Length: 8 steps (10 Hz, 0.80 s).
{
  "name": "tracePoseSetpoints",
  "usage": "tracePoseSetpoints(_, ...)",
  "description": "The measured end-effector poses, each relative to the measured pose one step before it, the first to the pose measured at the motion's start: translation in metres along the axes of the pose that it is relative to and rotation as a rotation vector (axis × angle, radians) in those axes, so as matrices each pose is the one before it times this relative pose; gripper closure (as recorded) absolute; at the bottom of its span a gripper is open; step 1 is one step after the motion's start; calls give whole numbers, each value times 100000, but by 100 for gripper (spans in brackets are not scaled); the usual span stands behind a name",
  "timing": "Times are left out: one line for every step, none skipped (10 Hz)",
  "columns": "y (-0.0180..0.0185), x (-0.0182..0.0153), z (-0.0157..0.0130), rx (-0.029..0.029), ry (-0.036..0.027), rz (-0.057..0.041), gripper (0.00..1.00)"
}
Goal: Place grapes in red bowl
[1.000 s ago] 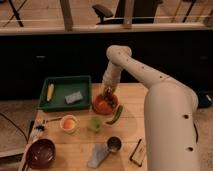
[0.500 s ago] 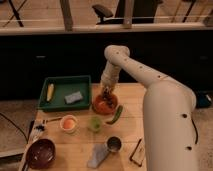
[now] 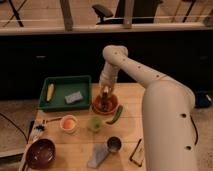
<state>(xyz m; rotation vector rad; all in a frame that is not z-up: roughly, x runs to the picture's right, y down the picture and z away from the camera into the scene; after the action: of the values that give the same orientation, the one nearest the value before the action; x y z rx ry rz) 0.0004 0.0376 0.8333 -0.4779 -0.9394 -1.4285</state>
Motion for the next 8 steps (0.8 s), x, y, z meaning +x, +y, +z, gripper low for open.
tracePoseSetpoints(42, -10, -4, 60, -9, -495, 20)
tracePoseSetpoints(7, 6, -23, 43, 34, -73, 20)
tracePoseSetpoints(46, -16, 5, -26, -14, 15, 20)
tracePoseSetpoints(34, 8, -24, 25, 42, 7, 20)
tracePoseSetpoints(51, -22, -75, -22, -226, -121, 20)
tracePoseSetpoints(42, -20, -31, 136, -397, -132, 20)
tracePoseSetpoints(98, -14, 9, 43, -540, -210, 20)
tracePoseSetpoints(5, 3, -10, 132, -374, -582, 20)
